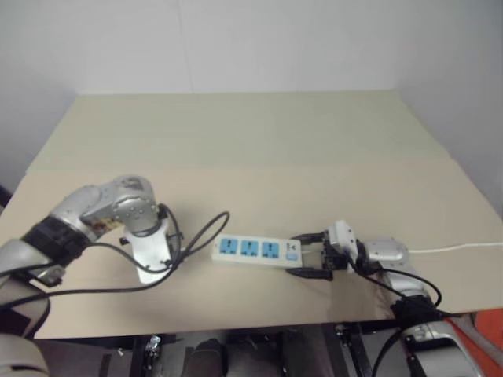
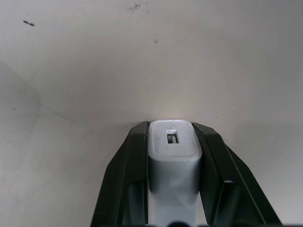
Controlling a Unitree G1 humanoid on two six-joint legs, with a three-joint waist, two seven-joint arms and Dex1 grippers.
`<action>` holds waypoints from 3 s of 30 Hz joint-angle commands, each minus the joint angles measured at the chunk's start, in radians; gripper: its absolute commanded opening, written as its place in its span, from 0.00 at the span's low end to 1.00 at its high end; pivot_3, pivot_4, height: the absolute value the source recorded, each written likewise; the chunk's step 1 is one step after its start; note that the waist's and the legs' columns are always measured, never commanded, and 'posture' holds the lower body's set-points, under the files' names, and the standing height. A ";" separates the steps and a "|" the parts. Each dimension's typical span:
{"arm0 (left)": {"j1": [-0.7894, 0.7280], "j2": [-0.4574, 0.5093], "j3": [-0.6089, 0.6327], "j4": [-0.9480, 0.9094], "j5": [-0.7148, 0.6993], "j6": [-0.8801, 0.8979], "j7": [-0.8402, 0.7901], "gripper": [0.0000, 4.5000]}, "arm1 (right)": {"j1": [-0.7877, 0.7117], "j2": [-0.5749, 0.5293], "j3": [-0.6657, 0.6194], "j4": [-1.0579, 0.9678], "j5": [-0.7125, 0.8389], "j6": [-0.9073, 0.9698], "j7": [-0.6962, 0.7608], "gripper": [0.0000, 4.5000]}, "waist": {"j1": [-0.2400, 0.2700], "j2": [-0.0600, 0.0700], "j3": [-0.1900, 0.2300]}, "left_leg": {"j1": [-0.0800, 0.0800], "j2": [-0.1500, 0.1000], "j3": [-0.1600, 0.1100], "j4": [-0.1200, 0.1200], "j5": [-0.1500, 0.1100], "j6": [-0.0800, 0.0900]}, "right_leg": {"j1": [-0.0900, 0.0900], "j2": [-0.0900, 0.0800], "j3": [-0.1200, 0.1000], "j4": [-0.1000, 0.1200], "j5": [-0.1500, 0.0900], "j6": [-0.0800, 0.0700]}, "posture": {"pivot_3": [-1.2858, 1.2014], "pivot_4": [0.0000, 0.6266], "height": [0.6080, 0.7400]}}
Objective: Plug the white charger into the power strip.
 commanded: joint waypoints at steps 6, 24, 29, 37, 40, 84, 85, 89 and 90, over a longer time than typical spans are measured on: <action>0.005 -0.022 0.090 -0.019 -0.062 0.057 -0.003 0.23 | 0.015 -0.008 0.037 0.022 -0.039 0.014 0.004 0.77 | 0.002 0.000 0.000 | 0.000 0.000 0.000 0.000 0.000 0.000 | 0.000 0.000 0.000 0.000 0.000 0.000 | 0.52 0.24 1.00; 0.000 -0.352 0.563 0.021 -0.983 0.819 0.156 0.23 | -0.008 0.006 0.051 0.061 -0.034 -0.011 0.023 0.77 | -0.008 0.001 -0.002 | 0.001 0.001 0.000 0.004 -0.001 0.001 | 0.000 0.001 0.001 0.004 0.000 0.000 | 0.52 0.24 1.00; 0.132 -0.496 0.606 -0.033 -1.001 0.955 0.269 0.23 | -0.009 0.012 0.057 0.086 -0.040 -0.035 0.024 0.77 | -0.005 0.000 -0.003 | 0.001 0.001 -0.001 0.004 -0.001 0.001 | 0.000 0.001 0.002 0.010 0.000 0.000 | 0.52 0.24 1.00; 0.227 -0.662 0.571 -0.042 -0.899 1.008 0.361 0.23 | -0.006 0.030 0.064 0.107 -0.047 -0.058 0.013 0.77 | -0.004 0.000 -0.004 | 0.004 0.001 0.000 0.005 -0.001 0.001 | 0.001 0.002 0.004 0.008 0.000 -0.001 | 0.52 0.24 1.00; 0.245 -0.686 0.553 -0.034 -0.849 0.995 0.342 0.23 | -0.005 0.035 0.067 0.108 -0.050 -0.063 0.009 0.77 | -0.005 0.000 -0.004 | 0.007 0.001 0.000 0.004 -0.001 0.001 | 0.003 0.002 0.005 0.008 0.000 -0.001 | 0.52 0.24 1.00; 0.292 -0.777 0.597 0.248 -0.710 0.887 0.149 0.23 | 0.012 0.031 0.067 0.102 -0.060 -0.068 0.001 0.77 | -0.004 0.000 -0.005 | 0.018 0.004 0.001 -0.004 -0.001 0.001 | 0.017 0.005 0.004 -0.003 0.001 -0.003 | 0.52 0.24 1.00; 0.293 -0.778 0.597 0.253 -0.706 0.882 0.146 0.23 | 0.011 0.031 0.067 0.102 -0.060 -0.068 0.000 0.77 | -0.004 0.000 -0.005 | 0.018 0.004 0.001 -0.004 -0.001 0.001 | 0.017 0.005 0.004 -0.003 0.001 -0.003 | 0.52 0.24 1.00; 0.301 -0.781 0.599 0.260 -0.699 0.869 0.135 0.23 | 0.013 0.032 0.067 0.100 -0.059 -0.069 0.000 0.77 | -0.004 0.000 -0.005 | 0.018 0.004 0.001 -0.004 -0.001 0.001 | 0.017 0.005 0.004 -0.004 0.001 -0.003 | 0.52 0.24 1.00; 0.303 -0.781 0.602 0.262 -0.701 0.863 0.131 0.23 | 0.014 0.032 0.068 0.099 -0.059 -0.069 0.000 0.77 | -0.004 0.000 -0.005 | 0.018 0.004 0.001 -0.004 -0.001 0.001 | 0.017 0.005 0.004 -0.004 0.001 -0.003 | 0.52 0.24 1.00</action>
